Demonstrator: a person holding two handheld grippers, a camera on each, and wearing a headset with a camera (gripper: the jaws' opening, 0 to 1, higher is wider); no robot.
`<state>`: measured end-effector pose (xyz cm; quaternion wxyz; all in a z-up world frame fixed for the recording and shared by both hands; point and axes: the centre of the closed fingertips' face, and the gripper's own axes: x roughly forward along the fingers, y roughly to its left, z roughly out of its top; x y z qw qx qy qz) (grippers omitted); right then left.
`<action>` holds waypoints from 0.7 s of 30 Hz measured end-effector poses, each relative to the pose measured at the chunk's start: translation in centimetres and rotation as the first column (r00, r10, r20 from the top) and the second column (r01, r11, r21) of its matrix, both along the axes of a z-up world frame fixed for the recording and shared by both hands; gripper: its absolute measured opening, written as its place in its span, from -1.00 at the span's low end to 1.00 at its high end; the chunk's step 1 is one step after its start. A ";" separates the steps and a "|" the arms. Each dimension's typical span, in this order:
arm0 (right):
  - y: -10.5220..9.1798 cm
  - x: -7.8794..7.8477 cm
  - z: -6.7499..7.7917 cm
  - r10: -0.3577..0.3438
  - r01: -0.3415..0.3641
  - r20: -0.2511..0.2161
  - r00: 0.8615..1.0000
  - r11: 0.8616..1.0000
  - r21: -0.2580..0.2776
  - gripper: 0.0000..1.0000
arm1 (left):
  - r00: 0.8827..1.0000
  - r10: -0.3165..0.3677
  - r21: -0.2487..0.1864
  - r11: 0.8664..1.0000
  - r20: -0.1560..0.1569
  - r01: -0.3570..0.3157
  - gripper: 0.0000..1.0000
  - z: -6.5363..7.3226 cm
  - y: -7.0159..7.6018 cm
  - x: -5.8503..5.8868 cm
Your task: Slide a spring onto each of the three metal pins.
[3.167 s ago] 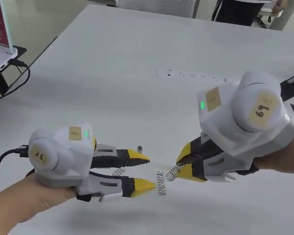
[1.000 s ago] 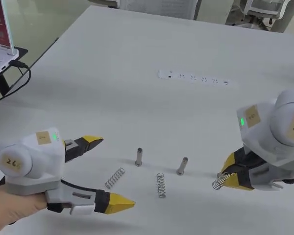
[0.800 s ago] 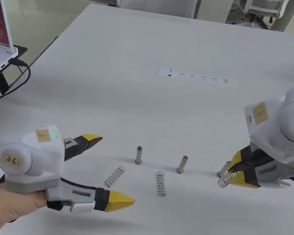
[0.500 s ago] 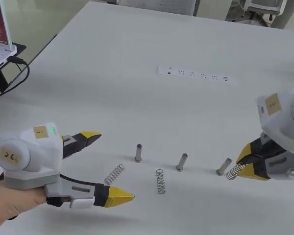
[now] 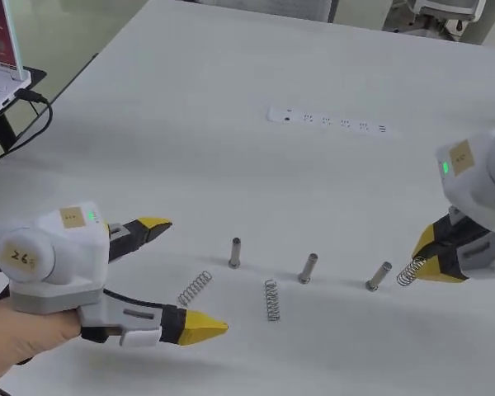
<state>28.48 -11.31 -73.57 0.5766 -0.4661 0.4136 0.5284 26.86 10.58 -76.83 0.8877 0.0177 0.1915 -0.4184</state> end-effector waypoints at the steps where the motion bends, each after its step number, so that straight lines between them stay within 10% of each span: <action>1: 0.0 0.1 0.0 0.000 0.000 0.001 1.000 1.000 -0.001 -0.89 | 1.000 0.001 0.000 1.000 -0.002 -0.001 0.96 0.0 0.0 0.0; 21: 0.1 2.3 -0.8 -0.006 0.006 0.001 1.000 1.000 -0.026 -0.89 | 1.000 0.001 0.005 1.000 -0.011 -0.001 0.95 -0.3 0.1 -0.1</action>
